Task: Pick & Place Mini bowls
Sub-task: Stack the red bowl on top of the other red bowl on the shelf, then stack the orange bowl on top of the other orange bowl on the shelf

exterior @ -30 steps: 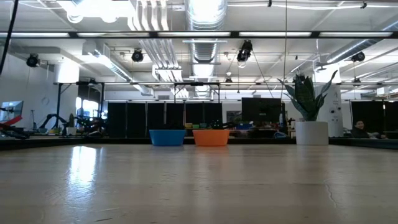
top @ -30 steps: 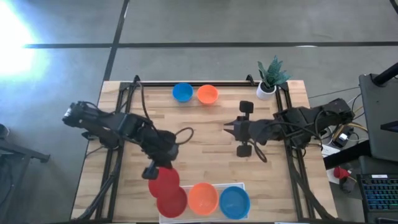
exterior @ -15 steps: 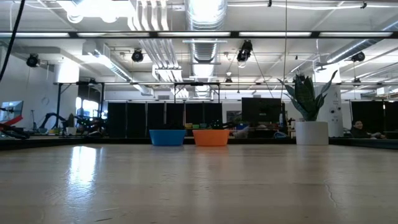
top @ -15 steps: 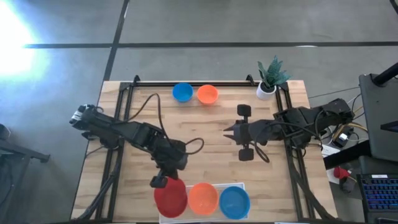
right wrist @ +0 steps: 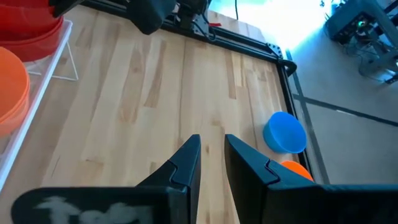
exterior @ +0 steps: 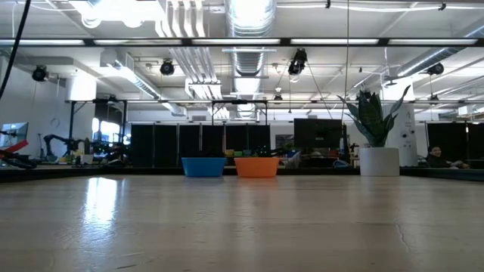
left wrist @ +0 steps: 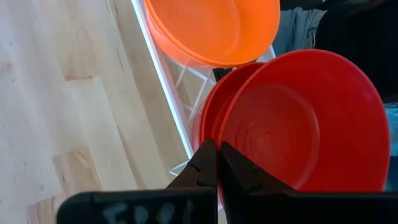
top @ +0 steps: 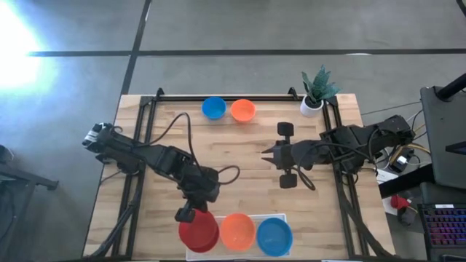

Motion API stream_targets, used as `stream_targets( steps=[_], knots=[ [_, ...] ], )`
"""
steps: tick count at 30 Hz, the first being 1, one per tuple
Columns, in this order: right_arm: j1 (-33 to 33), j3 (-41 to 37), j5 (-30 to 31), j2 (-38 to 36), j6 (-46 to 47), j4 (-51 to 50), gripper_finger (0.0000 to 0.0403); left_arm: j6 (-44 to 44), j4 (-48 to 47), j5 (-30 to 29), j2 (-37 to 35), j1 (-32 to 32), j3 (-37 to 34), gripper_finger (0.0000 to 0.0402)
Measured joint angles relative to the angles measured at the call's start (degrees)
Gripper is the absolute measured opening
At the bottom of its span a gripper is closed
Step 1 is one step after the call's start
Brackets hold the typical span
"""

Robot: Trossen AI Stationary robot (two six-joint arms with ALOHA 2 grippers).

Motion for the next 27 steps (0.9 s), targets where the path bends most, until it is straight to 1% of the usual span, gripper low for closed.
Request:
stream_targets(
  steps=[8,15,19,24,27],
  knots=[
    [0.0,0.0,0.0,0.0,0.1,0.0,0.0068,0.9,0.2,-0.2,0.1,0.0,-0.1,0.0006],
    [0.0,0.0,0.0,0.0,0.0,0.0,0.0068,0.8,0.5,-0.2,0.1,-0.2,-0.1,0.0057],
    [0.0,0.0,0.0,0.0,0.0,0.0,0.0068,0.9,0.4,-0.2,0.1,-0.2,0.2,0.0076],
    [0.0,0.0,0.2,0.0,0.0,0.0,0.0068,3.1,-1.4,-0.3,-0.3,0.6,2.2,0.0080],
    [-0.1,0.0,3.1,0.0,2.1,0.0,0.0068,3.2,-5.2,-0.3,-0.3,1.9,4.6,0.0080]
  ],
)
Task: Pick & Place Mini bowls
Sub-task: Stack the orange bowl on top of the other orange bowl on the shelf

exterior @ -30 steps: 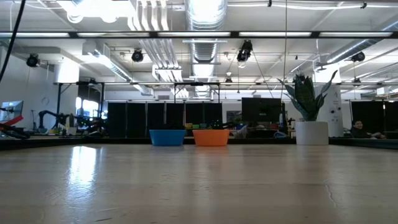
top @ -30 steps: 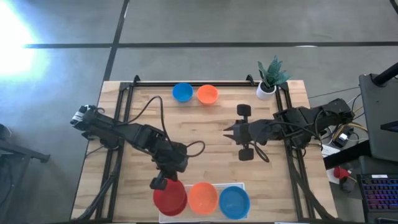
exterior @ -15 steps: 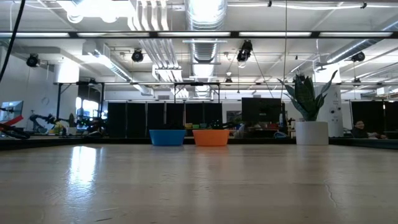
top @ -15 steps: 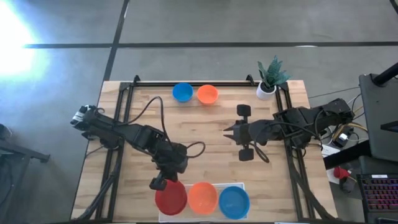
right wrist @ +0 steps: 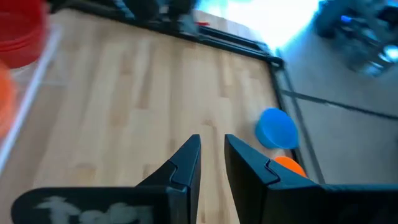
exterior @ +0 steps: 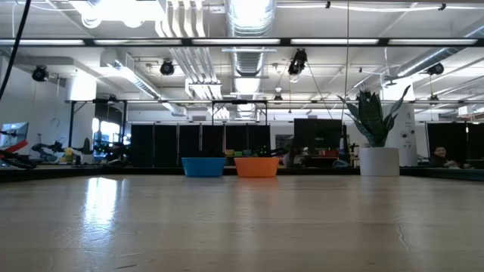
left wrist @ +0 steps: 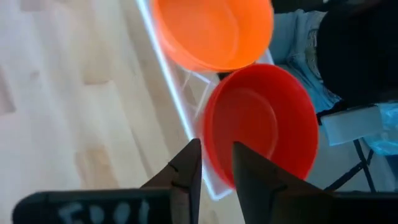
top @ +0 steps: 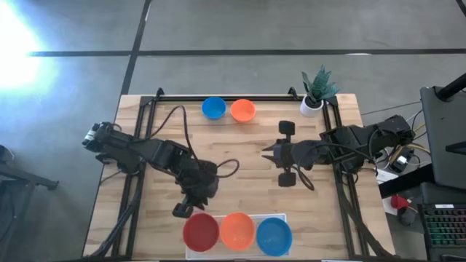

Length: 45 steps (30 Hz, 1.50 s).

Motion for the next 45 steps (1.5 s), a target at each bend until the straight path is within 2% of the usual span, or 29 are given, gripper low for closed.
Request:
stream_targets(
  steps=[4,11,17,20,24,31,38,45],
  knots=[
    [-0.6,0.0,6.4,0.0,4.4,-0.1,0.0068,0.6,-2.8,-2.8,-0.5,2.1,2.0,0.0080],
    [-7.3,0.0,6.5,0.0,14.2,-2.2,0.0068,3.2,-2.9,-17.5,-3.6,5.4,2.0,0.0080],
    [-15.7,-0.4,4.9,0.5,24.3,-9.4,0.0068,3.5,-2.8,-28.5,-6.5,6.9,2.0,0.0080],
    [-20.6,-1.2,-0.5,0.4,27.2,-9.4,0.0068,3.5,-2.4,-31.8,-7.5,7.3,2.0,0.0080],
    [-26.1,-3.8,-6.9,0.4,30.3,-8.0,0.0068,3.5,-2.2,-33.7,-8.4,7.5,2.0,0.0080],
    [-31.7,-11.0,-7.2,0.4,35.4,-3.7,0.0068,3.5,-1.8,-33.7,-9.1,7.5,1.9,0.0080],
    [-35.6,-16.6,-7.2,0.4,39.6,7.6,0.0068,5.0,-1.8,-33.7,-9.2,7.5,1.9,0.0080],
    [-33.8,-25.3,-7.2,0.5,42.3,17.1,0.0068,5.1,-2.4,-33.7,-9.4,7.5,1.9,0.0080]
  ],
)
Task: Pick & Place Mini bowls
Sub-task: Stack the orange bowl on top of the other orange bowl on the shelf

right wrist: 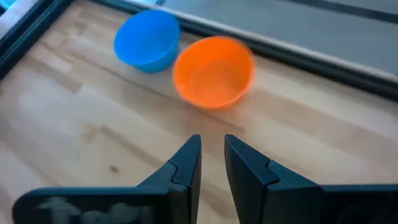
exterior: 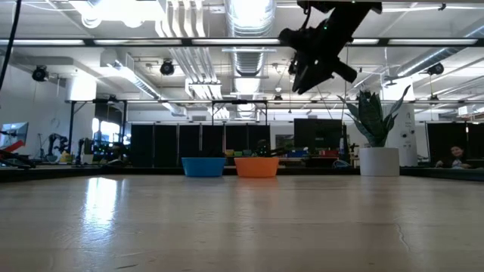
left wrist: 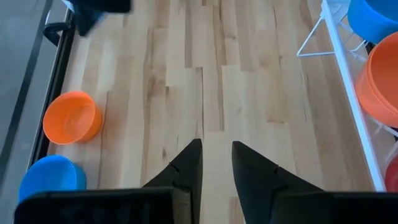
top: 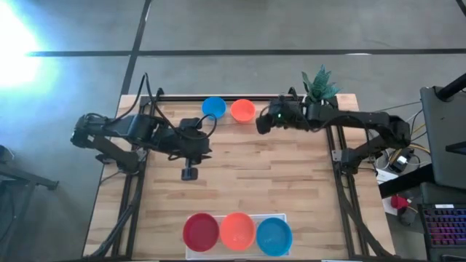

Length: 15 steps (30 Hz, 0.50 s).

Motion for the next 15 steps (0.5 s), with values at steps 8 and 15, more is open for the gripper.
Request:
stream_targets(
  steps=[8,15],
  knots=[
    [3.7,-11.1,0.0,0.0,4.1,17.4,0.0068,2.5,0.0,-0.4,-1.5,0.1,0.0,0.0080],
    [3.4,-15.0,5.8,0.3,10.4,19.2,0.0068,4.4,0.0,-5.6,-3.4,0.1,0.0,0.0080]
  ],
)
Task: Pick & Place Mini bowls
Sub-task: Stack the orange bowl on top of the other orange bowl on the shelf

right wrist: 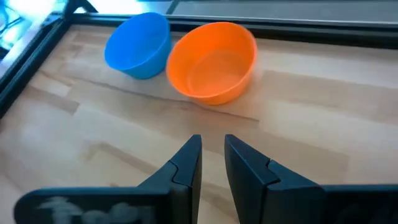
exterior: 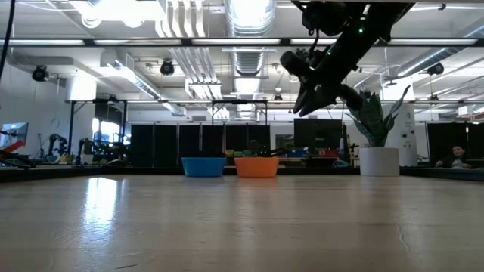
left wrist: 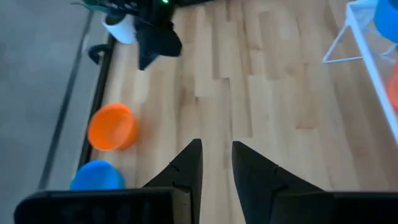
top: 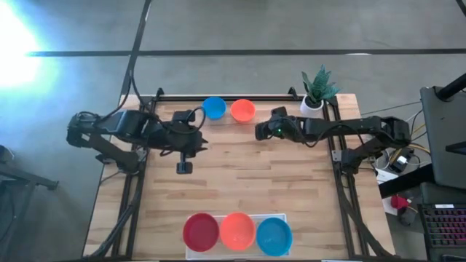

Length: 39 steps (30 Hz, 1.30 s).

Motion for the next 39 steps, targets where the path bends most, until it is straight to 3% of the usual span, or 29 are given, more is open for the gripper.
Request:
stream_targets(
  steps=[10,31,39],
  knots=[
    [-1.8,1.0,0.4,6.3,0.6,3.1,0.0068,1.2,0.7,-1.9,-1.2,0.2,0.0,0.0080],
    [-8.6,14.2,-3.1,25.4,3.8,2.7,0.0068,1.2,0.9,-1.9,-1.2,0.2,0.0,0.0080],
    [-8.9,15.0,-1.3,27.7,5.2,2.8,0.0068,1.2,0.8,-1.9,-1.3,0.2,0.0,0.0080]
  ],
)
